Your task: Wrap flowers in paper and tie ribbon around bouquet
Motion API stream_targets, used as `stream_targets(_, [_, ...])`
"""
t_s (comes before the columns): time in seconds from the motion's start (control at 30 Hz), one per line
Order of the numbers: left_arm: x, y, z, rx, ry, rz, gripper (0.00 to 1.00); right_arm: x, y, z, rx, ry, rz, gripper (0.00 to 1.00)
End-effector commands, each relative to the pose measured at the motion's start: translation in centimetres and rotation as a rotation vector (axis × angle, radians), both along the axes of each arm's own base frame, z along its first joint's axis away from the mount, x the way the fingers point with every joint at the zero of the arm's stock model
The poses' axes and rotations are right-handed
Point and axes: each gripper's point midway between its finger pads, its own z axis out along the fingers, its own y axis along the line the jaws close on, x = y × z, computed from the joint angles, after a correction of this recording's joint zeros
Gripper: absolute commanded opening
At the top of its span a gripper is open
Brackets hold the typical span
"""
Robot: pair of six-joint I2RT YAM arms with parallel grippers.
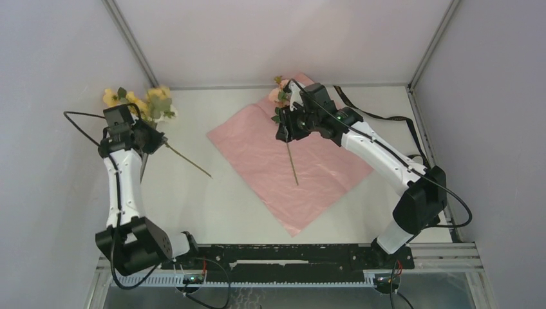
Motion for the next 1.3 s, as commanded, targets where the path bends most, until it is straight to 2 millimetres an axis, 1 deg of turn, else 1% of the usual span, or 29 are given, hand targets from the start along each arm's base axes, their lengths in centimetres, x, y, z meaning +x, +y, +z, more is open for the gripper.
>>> stream_targets(0.0, [-0.7, -4.0, 3.5, -0.018, -0.101, -0.167, 0.0, -2.2, 1.8, 5.6, 0.171, -0.071, 0.098, 0.54])
stream_targets(0.07, [-1.5, -6.3, 3.6, 0.013, -0.09, -0.267, 0.0, -2.7, 1.8, 6.0, 0.178, -0.077, 0.106, 0.54])
stream_targets(0.17, [-2.8, -10.3, 4.0, 0.025, -0.081, -0.469, 0.0, -3.7, 2.1, 6.9, 0.208, -0.088, 0.143, 0.54])
stream_targets(0.23, [-3.6, -12.0, 4.3, 0.047, -0.074, -0.572, 0.0, -4.7, 2.6, 7.5, 0.243, -0.104, 0.186, 0.55])
stream_targets(0.3, [-4.1, -13.6, 4.8, 0.028, -0.112, -0.643, 0.0, -6.1, 3.7, 8.0, 0.299, -0.12, 0.262, 0.56])
stream_targets(0.37, [-4.4, -15.2, 5.6, -0.023, -0.169, -0.683, 0.0, -7.4, 5.3, 8.7, 0.367, -0.146, 0.331, 0.57])
stream_targets(0.4, [-4.5, -16.0, 6.0, -0.037, -0.193, -0.708, 0.0, -8.7, 6.7, 9.0, 0.402, -0.15, 0.384, 0.58])
stream_targets(0.47, [-4.9, -17.3, 7.0, -0.04, -0.23, -0.758, 0.0, -10.2, 9.5, 9.2, 0.455, -0.16, 0.471, 0.6])
stream_targets(0.53, [-5.6, -18.9, 7.5, -0.039, -0.255, -0.813, 0.0, -11.1, 11.9, 9.0, 0.492, -0.152, 0.502, 0.62])
stream_targets(0.57, [-5.8, -19.3, 7.7, -0.042, -0.265, -0.83, 0.0, -11.4, 13.0, 8.7, 0.513, -0.127, 0.503, 0.63])
stream_targets(0.63, [-6.1, -19.6, 7.4, -0.05, -0.257, -0.84, 0.0, -11.4, 14.8, 8.5, 0.552, -0.1, 0.496, 0.64])
stream_targets(0.7, [-6.2, -19.5, 6.4, -0.043, -0.236, -0.837, 0.0, -11.2, 16.0, 8.1, 0.563, -0.078, 0.482, 0.64])
stream_targets(0.73, [-6.2, -19.4, 5.9, -0.036, -0.226, -0.833, 0.0, -11.1, 16.2, 7.8, 0.555, -0.08, 0.474, 0.64])
stream_targets(0.77, [-6.3, -19.2, 5.5, -0.028, -0.215, -0.832, 0.0, -11.1, 16.2, 7.6, 0.54, -0.085, 0.467, 0.64])
stream_targets(0.83, [-6.4, -18.6, 5.0, 0.017, -0.204, -0.834, 0.0, -11.1, 15.3, 7.7, 0.52, -0.112, 0.453, 0.63])
stream_targets(0.87, [-6.4, -18.2, 4.7, 0.053, -0.198, -0.836, 0.0, -11.2, 14.5, 7.8, 0.506, -0.127, 0.442, 0.63])
stream_targets(0.9, [-6.4, -17.6, 4.4, 0.103, -0.193, -0.844, 0.0, -11.4, 13.5, 8.7, 0.504, -0.17, 0.434, 0.63])
stream_targets(0.97, [-6.3, -16.8, 4.1, 0.165, -0.185, -0.847, 0.0, -12.0, 11.6, 8.0, 0.442, -0.187, 0.421, 0.63])
stream_targets(1.0, [-6.4, -16.7, 4.2, 0.179, -0.194, -0.857, 0.0, -12.2, 10.8, 8.0, 0.416, -0.196, 0.417, 0.64])
stream_targets(1.07, [-6.7, -17.3, 4.8, 0.181, -0.23, -0.904, 0.0, -12.3, 9.4, 7.8, 0.363, -0.209, 0.397, 0.64])
stream_targets(1.1, [-6.9, -17.5, 5.0, 0.184, -0.24, -0.928, 0.0, -12.2, 8.6, 7.9, 0.338, -0.225, 0.38, 0.64])
stream_targets(1.13, [-7.2, -17.5, 5.1, 0.196, -0.239, -0.945, 0.0, -11.8, 7.8, 7.8, 0.311, -0.241, 0.357, 0.64])
stream_targets(1.17, [-7.4, -17.3, 4.9, 0.214, -0.232, -0.957, 0.0, -11.2, 7.0, 8.3, 0.299, -0.268, 0.328, 0.64])
stream_targets(1.23, [-7.9, -16.7, 4.2, 0.28, -0.214, -0.992, 0.0, -9.9, 5.7, 9.6, 0.33, -0.294, 0.278, 0.65])
stream_targets(1.27, [-8.2, -16.4, 3.5, 0.314, -0.195, -1.018, 0.0, -9.3, 5.2, 10.4, 0.368, -0.296, 0.256, 0.66])
